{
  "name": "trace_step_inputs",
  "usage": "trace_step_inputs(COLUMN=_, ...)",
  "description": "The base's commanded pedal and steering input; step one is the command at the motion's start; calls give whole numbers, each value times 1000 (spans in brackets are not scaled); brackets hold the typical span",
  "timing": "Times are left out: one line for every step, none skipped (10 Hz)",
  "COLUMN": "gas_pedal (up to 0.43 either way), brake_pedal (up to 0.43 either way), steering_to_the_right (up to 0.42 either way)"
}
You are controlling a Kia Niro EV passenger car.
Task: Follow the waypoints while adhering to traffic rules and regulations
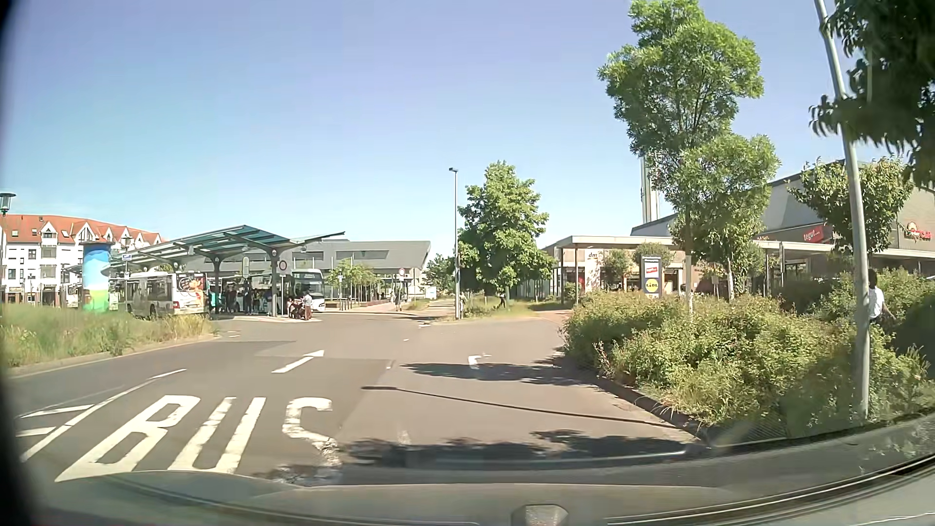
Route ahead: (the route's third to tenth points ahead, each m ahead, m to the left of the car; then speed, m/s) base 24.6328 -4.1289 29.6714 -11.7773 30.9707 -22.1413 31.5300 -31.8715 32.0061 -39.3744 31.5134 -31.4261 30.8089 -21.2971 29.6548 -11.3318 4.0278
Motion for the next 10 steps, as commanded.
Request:
trace_step_inputs(gas_pedal=87, brake_pedal=30, steering_to_the_right=6)
trace_step_inputs(gas_pedal=87, brake_pedal=30, steering_to_the_right=-6)
trace_step_inputs(gas_pedal=79, brake_pedal=30, steering_to_the_right=-24)
trace_step_inputs(gas_pedal=47, brake_pedal=30, steering_to_the_right=-36)
trace_step_inputs(gas_pedal=28, brake_pedal=30, steering_to_the_right=-49)
trace_step_inputs(gas_pedal=0, brake_pedal=30, steering_to_the_right=-60)
trace_step_inputs(gas_pedal=0, brake_pedal=30, steering_to_the_right=-70)
trace_step_inputs(gas_pedal=0, brake_pedal=30, steering_to_the_right=-72)
trace_step_inputs(gas_pedal=0, brake_pedal=30, steering_to_the_right=-71)
trace_step_inputs(gas_pedal=0, brake_pedal=30, steering_to_the_right=-70)
